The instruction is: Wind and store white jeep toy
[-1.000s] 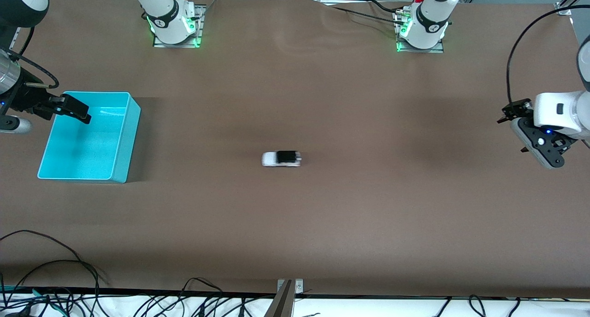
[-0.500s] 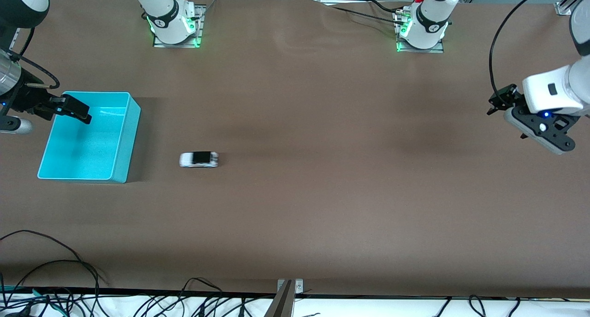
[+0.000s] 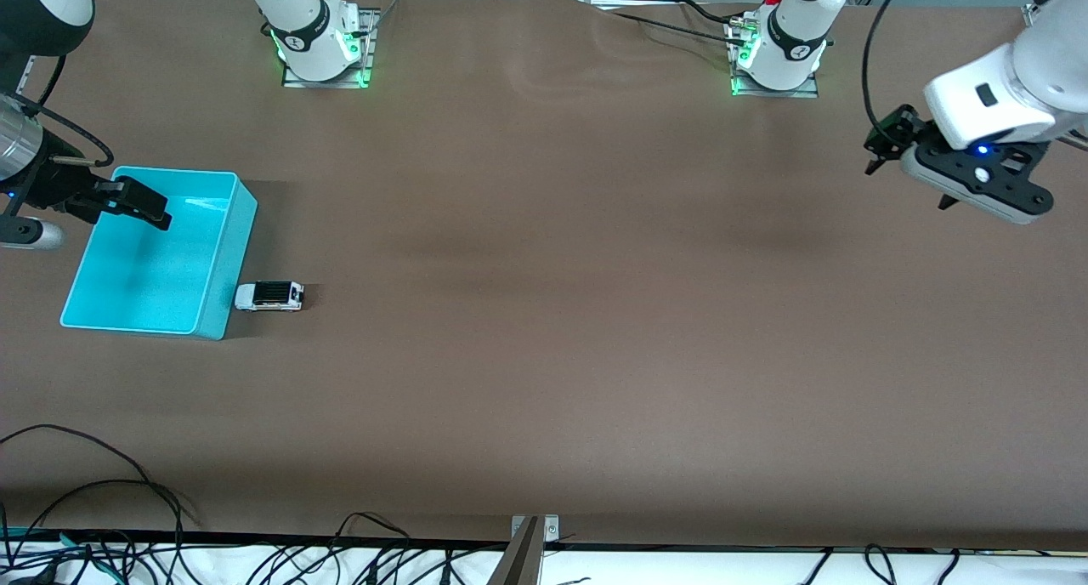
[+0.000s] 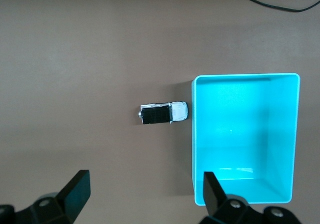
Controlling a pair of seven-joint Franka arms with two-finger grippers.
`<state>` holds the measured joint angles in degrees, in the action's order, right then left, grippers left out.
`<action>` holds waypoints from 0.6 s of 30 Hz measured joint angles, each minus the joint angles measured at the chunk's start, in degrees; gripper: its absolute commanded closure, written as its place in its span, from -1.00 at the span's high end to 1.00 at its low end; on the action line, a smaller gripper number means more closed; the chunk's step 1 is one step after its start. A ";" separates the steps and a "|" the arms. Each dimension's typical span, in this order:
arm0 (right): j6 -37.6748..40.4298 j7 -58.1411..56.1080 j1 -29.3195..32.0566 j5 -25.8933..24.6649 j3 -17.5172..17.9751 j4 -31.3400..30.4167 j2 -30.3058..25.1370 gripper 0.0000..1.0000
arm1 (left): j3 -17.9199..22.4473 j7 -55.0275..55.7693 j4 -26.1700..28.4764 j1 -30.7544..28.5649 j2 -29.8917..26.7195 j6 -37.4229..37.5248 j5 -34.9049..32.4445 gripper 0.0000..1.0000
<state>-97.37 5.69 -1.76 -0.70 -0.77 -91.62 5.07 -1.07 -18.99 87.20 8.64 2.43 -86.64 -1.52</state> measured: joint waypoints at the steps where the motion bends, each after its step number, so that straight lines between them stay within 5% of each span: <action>1: 0.00 0.00 -0.01 0.00 0.01 0.00 0.00 1.00 | 0.00 0.43 0.00 0.34 -0.13 0.00 -0.01 1.00; 18: 0.08 -1.10 -0.14 0.00 0.21 -0.58 1.26 1.00 | 0.27 13.17 2.35 0.90 -5.11 -0.71 1.96 1.00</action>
<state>-97.29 4.60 -1.90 -0.70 -0.57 -92.20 6.34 -0.81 -5.83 89.55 9.54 -2.68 -87.35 0.44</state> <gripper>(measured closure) 0.000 0.000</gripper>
